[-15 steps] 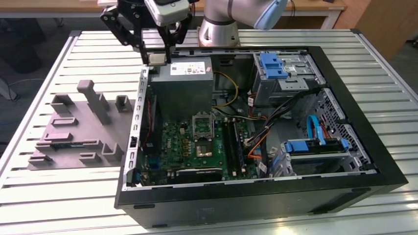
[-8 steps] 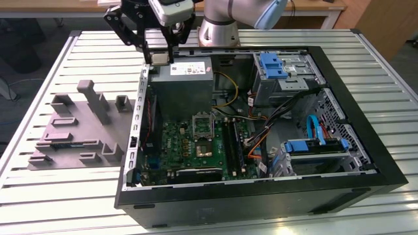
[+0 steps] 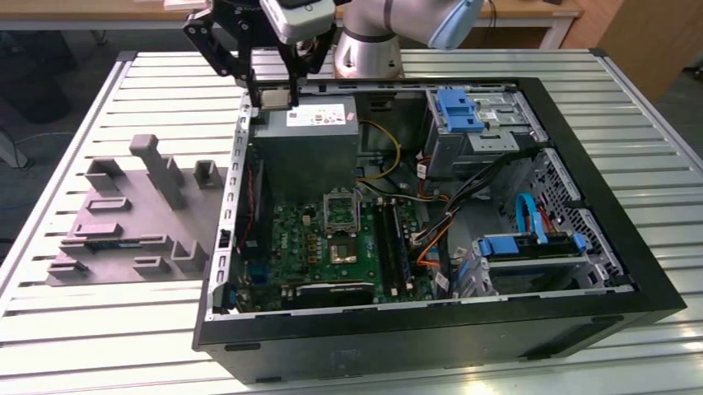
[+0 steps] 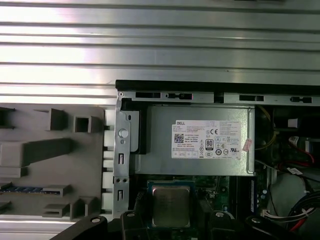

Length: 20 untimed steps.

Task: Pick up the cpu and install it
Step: 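Pick up the cpu and move it towards the insertion slot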

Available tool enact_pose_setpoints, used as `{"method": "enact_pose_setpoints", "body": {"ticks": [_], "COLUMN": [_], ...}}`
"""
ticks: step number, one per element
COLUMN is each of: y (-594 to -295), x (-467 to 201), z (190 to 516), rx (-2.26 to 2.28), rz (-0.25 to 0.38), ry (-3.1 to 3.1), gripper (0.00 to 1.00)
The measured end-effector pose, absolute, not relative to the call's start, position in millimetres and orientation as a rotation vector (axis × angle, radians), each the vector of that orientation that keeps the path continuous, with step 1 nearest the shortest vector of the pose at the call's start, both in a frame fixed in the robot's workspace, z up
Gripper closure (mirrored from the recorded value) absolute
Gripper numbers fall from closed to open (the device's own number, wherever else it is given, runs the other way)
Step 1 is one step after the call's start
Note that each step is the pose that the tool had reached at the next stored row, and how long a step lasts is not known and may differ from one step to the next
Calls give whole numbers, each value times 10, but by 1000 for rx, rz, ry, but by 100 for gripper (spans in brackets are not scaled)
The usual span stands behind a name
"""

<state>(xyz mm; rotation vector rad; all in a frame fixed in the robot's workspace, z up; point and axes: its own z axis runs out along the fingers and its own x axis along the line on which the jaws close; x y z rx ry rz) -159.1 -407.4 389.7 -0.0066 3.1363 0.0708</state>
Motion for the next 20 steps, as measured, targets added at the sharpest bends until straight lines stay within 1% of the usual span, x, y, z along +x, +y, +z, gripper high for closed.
{"method": "enact_pose_setpoints", "body": {"ticks": [20], "y": [-4073], "x": [-1260], "z": [3897], "rx": [-7], "rz": [71], "ry": [3136], "gripper": [53]}}
